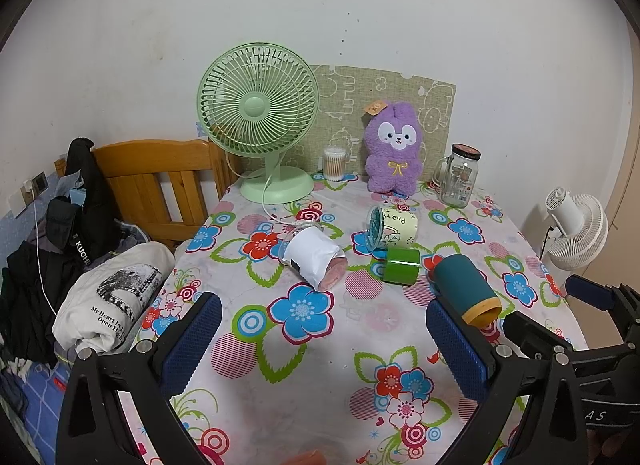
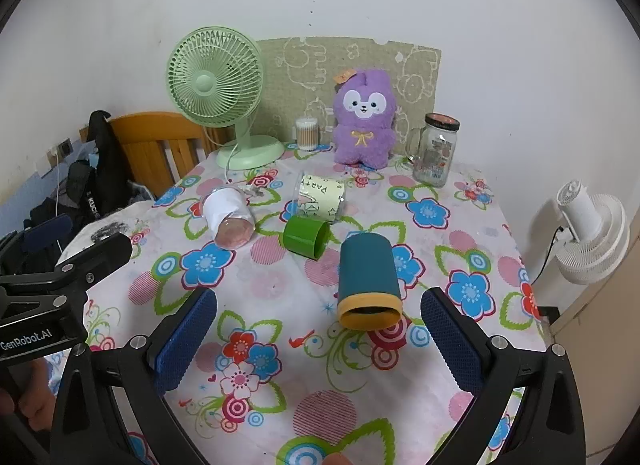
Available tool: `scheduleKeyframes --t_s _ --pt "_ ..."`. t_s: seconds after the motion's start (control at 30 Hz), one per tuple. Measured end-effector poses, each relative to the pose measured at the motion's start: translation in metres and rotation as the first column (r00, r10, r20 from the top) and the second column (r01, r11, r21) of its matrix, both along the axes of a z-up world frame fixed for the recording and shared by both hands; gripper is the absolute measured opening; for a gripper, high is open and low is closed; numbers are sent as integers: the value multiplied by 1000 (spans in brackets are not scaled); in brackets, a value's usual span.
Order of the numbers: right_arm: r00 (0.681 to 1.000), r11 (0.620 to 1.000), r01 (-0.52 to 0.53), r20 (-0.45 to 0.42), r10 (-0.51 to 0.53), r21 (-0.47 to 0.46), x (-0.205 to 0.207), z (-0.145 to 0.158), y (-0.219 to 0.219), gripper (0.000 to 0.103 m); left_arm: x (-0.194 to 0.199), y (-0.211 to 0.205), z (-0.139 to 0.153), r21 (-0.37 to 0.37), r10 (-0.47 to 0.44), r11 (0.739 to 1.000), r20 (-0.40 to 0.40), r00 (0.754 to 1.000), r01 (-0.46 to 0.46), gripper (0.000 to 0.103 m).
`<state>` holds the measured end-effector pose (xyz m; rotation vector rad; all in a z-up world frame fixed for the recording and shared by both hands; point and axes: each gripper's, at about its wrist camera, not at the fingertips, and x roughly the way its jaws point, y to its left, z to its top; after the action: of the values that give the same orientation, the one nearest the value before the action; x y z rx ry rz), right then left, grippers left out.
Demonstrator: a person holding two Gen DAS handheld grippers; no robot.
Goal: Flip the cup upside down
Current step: 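Move the right gripper toward the teal cup with yellow rim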
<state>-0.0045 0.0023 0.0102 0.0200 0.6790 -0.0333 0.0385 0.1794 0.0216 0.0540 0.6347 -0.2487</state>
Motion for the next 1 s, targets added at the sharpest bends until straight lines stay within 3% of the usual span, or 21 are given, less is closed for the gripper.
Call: scheduleKeyframes --t_s 0.6,1.0 --pt "1000 1000 -1 -27 1 1 13 -3 -5 103 5 1 -4 6 0 1000 -21 1000 0 103" --pt "992 998 29 -123 -22 60 64 -21 -41 103 37 -18 -28 39 -25 999 -101 995 29 103"
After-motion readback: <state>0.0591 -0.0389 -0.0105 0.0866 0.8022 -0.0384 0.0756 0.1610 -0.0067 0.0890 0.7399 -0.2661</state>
